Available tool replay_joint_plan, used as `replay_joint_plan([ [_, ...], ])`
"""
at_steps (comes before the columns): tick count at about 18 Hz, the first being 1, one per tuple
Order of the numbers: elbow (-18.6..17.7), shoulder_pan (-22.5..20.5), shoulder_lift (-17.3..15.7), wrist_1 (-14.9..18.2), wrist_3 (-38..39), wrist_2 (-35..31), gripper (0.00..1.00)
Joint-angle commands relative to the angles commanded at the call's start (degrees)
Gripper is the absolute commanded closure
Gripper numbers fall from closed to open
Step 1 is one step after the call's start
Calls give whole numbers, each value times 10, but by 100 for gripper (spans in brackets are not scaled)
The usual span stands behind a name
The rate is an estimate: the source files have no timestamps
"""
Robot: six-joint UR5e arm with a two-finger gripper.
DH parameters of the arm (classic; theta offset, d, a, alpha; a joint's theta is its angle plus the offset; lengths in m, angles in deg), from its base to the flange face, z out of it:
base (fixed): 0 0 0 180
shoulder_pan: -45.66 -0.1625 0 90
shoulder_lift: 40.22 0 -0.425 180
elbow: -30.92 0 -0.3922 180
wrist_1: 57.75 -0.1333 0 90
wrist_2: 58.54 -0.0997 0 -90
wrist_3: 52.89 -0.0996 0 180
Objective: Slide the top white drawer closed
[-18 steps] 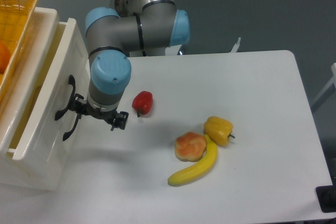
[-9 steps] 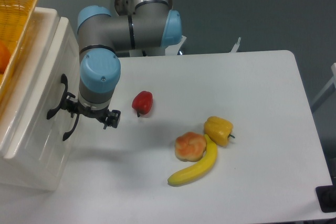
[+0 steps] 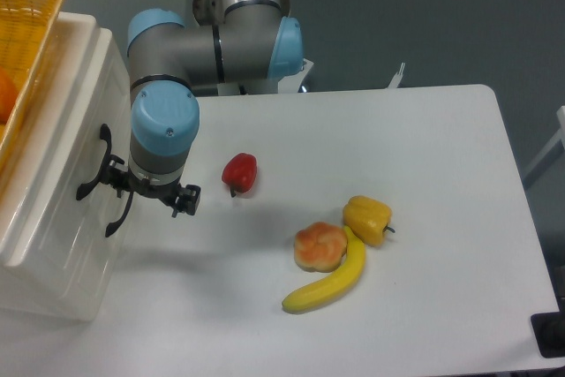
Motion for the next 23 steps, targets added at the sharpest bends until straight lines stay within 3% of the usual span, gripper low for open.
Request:
replay_joint_plan([
  [10, 39, -88, -16, 0, -3, -74, 0],
  [23, 29, -199, -39, 36, -181, -141, 0],
])
